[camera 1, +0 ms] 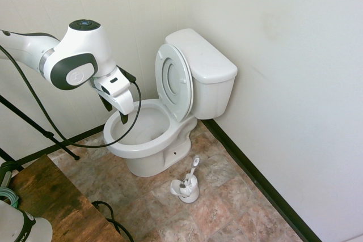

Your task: Clean the toilet

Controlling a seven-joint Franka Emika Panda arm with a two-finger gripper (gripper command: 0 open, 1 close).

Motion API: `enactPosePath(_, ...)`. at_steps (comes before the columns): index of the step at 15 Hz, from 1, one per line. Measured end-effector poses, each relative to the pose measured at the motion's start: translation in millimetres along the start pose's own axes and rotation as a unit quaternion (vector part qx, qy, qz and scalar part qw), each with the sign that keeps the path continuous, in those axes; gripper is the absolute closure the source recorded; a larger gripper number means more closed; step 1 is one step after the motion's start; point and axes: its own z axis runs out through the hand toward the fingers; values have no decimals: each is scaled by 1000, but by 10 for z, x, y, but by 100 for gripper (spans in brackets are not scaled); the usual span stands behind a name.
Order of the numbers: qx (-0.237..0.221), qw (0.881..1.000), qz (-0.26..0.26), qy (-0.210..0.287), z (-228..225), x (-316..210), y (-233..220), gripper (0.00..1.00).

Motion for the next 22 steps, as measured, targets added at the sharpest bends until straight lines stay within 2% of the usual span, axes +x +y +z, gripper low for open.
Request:
enactPosePath(4, 2, 1000, 13, 1, 20, 142, -9, 0)
enactPosePath(8, -11, 996, 91, -2, 297, 835, 78, 0)
enactPosePath(13, -44, 978, 204, 15, 1097, 1476, 0, 0)
enactPosePath(16, -54, 970, 236, 17, 1689, 1857, -159, 0)
enactPosePath(19, -42, 964, 263, 16, 1753, 1940, -140, 0)
enactPosePath(22, -32, 951, 308, 18, 2142, 2084, -51, 0)
